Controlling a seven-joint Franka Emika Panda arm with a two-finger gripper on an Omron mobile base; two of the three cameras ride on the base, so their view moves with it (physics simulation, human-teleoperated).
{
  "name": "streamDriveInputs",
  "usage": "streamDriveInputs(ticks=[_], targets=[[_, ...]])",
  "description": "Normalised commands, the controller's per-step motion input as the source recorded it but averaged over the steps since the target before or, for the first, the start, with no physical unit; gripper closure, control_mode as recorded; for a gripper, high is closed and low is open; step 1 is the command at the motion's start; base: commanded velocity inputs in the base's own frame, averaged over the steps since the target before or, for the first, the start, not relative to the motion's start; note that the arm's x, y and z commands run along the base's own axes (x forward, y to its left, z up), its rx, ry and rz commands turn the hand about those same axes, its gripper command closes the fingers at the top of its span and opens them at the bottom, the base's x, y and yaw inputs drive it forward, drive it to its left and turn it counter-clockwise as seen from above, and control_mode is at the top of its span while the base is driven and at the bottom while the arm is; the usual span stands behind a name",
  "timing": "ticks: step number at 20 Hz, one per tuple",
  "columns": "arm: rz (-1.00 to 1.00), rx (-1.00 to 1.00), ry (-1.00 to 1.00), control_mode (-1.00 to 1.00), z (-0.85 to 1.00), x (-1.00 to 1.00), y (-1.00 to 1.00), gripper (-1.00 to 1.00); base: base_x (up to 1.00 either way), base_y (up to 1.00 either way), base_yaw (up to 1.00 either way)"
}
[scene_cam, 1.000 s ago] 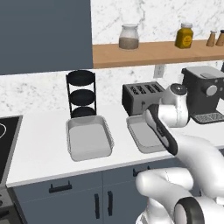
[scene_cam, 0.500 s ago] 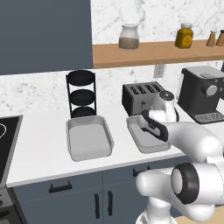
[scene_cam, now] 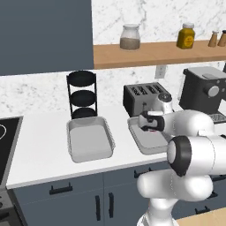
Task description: Place one tomato and one chicken drumstick in each tupperware on the nearby counter, to pack two identical lunches.
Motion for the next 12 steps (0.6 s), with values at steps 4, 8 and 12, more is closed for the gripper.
streamDriveInputs(ticks=[4, 8, 12], targets=[[0.0, 0.0, 0.0, -1.0, -0.48, 0.33, -0.06, 1.0, 0.0, 0.0, 0.0], [0.0, 0.0, 0.0, -1.0, -0.34, 0.37, 0.0, 1.0, 0.0, 0.0, 0.0], [0.0, 0.0, 0.0, -1.0, -0.19, 0.38, 0.0, -1.0, 0.0, 0.0, 0.0]])
